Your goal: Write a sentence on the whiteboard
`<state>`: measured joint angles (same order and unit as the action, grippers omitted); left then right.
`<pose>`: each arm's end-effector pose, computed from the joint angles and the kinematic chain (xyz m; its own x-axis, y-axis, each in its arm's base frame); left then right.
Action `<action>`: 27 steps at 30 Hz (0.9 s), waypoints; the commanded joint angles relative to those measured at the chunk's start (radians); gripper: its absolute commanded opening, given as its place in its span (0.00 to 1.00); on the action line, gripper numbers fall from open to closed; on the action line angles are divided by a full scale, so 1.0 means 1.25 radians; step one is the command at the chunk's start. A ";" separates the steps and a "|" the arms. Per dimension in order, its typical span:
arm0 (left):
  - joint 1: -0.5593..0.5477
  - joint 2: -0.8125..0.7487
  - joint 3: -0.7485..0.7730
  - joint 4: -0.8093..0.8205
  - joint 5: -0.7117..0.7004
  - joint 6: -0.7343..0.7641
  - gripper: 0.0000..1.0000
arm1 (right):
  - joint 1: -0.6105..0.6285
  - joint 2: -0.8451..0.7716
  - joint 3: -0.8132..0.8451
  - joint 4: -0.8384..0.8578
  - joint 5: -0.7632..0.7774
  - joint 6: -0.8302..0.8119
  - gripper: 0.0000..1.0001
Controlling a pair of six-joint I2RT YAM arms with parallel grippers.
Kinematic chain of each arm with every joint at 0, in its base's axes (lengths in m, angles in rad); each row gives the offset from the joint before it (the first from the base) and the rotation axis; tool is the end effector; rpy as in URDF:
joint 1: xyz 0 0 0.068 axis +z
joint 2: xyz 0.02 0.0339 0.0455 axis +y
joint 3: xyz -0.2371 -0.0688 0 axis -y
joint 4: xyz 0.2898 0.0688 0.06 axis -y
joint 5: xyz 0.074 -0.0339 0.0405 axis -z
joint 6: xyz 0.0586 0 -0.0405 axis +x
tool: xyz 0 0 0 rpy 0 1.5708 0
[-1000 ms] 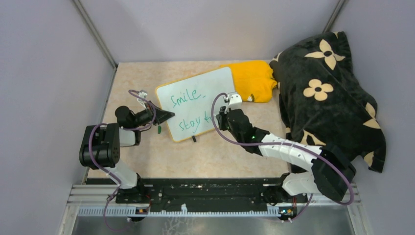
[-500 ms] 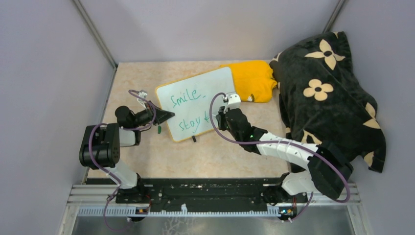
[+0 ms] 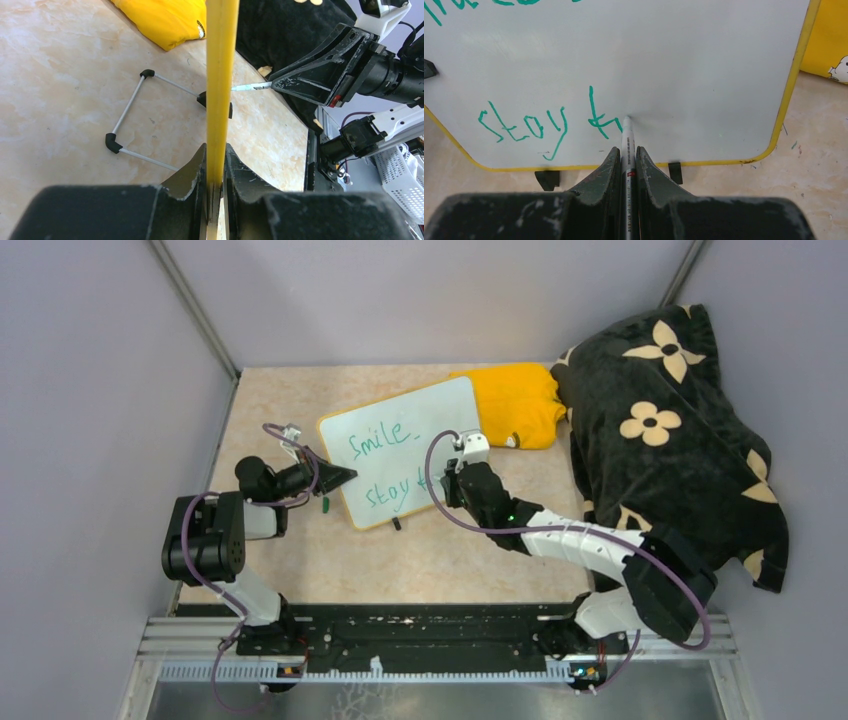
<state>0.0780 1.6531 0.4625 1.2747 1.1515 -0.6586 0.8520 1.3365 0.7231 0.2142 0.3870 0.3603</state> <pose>0.3035 -0.0300 0.1112 -0.4697 -0.2866 -0.8350 0.7438 0.3811 -0.5492 0.2502 0.2523 0.1765 -0.4045 0.0335 -0.9139 -0.3477 0.9187 0.1876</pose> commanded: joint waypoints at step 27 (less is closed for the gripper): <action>-0.011 -0.003 0.015 -0.002 0.013 0.014 0.20 | -0.009 -0.004 -0.026 0.022 -0.009 0.025 0.00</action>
<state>0.0780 1.6531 0.4625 1.2736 1.1519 -0.6586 0.8497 1.3495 0.6937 0.2165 0.3786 0.3790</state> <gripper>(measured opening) 0.199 0.118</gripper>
